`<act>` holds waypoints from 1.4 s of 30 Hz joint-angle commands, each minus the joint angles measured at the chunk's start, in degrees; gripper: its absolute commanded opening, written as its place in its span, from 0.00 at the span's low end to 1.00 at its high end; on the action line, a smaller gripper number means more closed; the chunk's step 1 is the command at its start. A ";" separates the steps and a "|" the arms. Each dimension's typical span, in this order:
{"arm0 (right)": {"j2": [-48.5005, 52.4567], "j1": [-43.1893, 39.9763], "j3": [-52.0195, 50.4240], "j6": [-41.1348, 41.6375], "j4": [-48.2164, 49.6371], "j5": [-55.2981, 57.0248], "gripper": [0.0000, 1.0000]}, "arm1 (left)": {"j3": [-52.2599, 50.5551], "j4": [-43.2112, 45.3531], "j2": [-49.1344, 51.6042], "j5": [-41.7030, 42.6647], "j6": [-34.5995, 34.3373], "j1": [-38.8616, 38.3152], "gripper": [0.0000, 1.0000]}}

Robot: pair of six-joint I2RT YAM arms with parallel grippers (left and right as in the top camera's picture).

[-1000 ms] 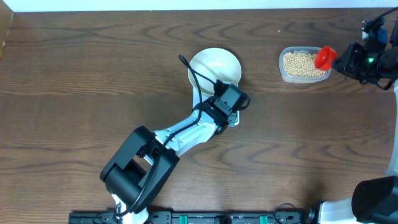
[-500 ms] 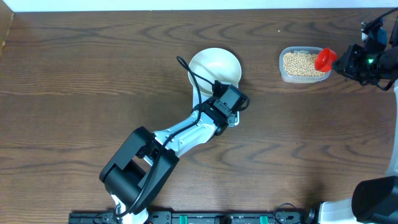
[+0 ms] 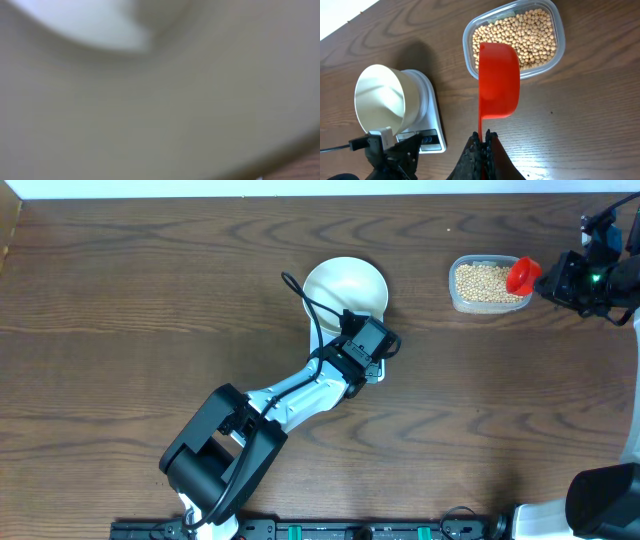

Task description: Scoop item into bowl and weigh 50g on scale

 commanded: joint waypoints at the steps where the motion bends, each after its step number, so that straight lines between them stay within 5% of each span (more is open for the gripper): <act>1: -0.17 -0.24 0.98 -1.20 -0.13 0.02 0.01 | -2.71 -2.29 2.49 2.21 -1.53 0.31 0.07; 32: -0.17 -0.24 0.98 -1.20 -0.17 0.02 0.01 | -2.69 -3.63 2.49 4.76 -7.02 0.70 0.07; 42: -0.17 -0.24 1.01 -1.20 -0.17 0.00 0.01 | -2.69 -2.45 2.49 -1.22 -6.97 0.68 0.07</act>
